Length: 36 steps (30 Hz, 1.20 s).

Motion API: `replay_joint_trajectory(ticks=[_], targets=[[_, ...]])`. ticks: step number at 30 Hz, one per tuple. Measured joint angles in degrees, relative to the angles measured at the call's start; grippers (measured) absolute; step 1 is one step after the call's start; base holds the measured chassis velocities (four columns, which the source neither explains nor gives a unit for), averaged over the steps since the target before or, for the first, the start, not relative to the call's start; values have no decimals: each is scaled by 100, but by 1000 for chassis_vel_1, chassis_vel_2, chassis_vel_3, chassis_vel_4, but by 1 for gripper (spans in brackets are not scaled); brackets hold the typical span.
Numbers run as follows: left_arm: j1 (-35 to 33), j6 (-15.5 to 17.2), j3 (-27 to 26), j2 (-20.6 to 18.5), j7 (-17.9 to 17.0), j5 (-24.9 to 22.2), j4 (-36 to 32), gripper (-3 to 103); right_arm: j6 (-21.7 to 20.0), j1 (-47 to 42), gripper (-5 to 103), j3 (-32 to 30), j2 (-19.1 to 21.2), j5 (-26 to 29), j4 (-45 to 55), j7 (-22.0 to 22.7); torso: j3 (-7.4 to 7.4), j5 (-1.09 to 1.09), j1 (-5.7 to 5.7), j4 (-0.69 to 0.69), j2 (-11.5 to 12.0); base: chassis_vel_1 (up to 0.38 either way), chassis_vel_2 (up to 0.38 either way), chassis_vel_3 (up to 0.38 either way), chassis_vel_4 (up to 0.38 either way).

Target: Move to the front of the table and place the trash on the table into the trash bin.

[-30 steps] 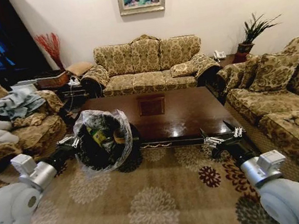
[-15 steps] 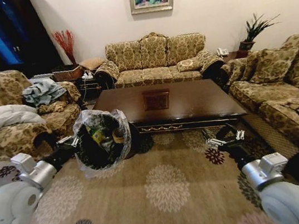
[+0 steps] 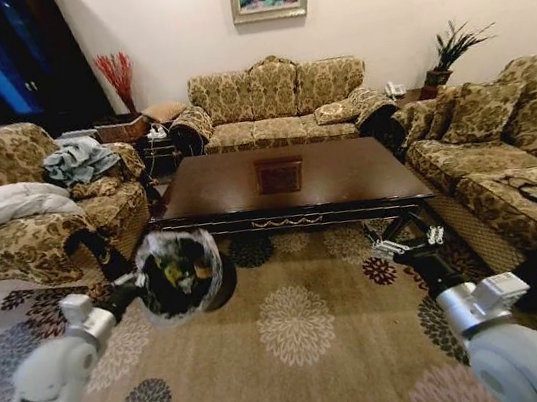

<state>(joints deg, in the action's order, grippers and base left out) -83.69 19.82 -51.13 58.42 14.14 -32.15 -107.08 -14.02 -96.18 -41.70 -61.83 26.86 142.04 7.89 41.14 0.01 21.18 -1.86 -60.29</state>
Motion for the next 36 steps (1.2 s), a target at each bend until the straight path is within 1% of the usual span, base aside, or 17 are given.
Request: replay_joint_trajectory(ticks=[1,2,3,4,6,7,8,10,15,17,19,21,26,27,30,34,36], targets=[[120,-354,253,166,-64,168,502,2,65,-42,100,-82,-29,29,-54,-83,-2,-4,-5,1,-1,0,0,0,0],[159,-470,329,235,-92,226,684,2,91,-58,100,-119,-43,36,-85,-114,-3,-5,-8,3,-2,0,0,0,0],[159,-470,329,235,-92,226,684,2,91,-58,100,-119,-43,36,-85,-114,-3,-5,-8,3,-2,0,0,0,0],[205,-620,436,340,-147,279,951,2,108,-69,100,-152,-64,45,-121,-133,-4,-4,-12,1,-4,0,0,0,0],[282,-752,571,490,-229,310,1266,2,137,-72,100,-170,-107,36,-200,-144,-4,-2,-13,-1,-5,0,0,0,0],[282,-752,571,490,-229,310,1266,2,137,-72,100,-170,-107,36,-200,-144,-4,-2,-13,-1,-5,0,0,0,0],[316,-791,612,525,-237,314,1349,2,145,-69,100,-169,-122,21,-227,-145,-5,2,-12,0,-5,0,0,0,0],[422,-903,716,598,-280,369,1555,2,177,-58,100,-140,-176,-74,-295,-145,-16,1,-20,1,15,0,0,0,0],[539,-961,845,665,-285,488,1847,2,179,-49,100,-77,-218,-192,-350,-143,-59,-2,-54,2,96,0,0,0,0],[612,-992,906,702,-284,705,2103,2,179,-36,100,-34,-231,-243,-374,-137,-101,-2,-91,2,169,0,0,0,0],[625,-997,919,707,-277,779,2178,2,178,-33,100,-18,-237,-256,-382,-132,-115,-1,-103,1,193,0,0,0,0],[659,-997,975,691,-261,928,2457,2,177,-28,100,59,-256,-321,-410,-118,-176,-3,-153,0,303,0,0,0,0],[712,-1043,1046,613,-193,866,2752,2,177,-24,100,193,-286,-463,-434,-70,-259,0,-217,1,456,0,0,0,0],[712,-1043,1046,613,-193,866,2752,2,177,-24,100,193,-286,-463,-434,-70,-259,0,-217,1,456,0,0,0,0],[770,-1128,1127,600,-169,807,2989,2,170,-34,100,308,-323,-566,-426,-4,-329,-1,-273,0,579,0,0,0,0],[798,-1159,1172,602,-167,775,3090,2,170,-53,100,360,-354,-621,-431,5,-368,-2,-303,1,647,0,0,0,0],[804,-1158,1205,593,-106,709,3113,2,162,-55,100,444,-390,-696,-454,8,-422,-3,-344,1,746,0,0,0,0]])
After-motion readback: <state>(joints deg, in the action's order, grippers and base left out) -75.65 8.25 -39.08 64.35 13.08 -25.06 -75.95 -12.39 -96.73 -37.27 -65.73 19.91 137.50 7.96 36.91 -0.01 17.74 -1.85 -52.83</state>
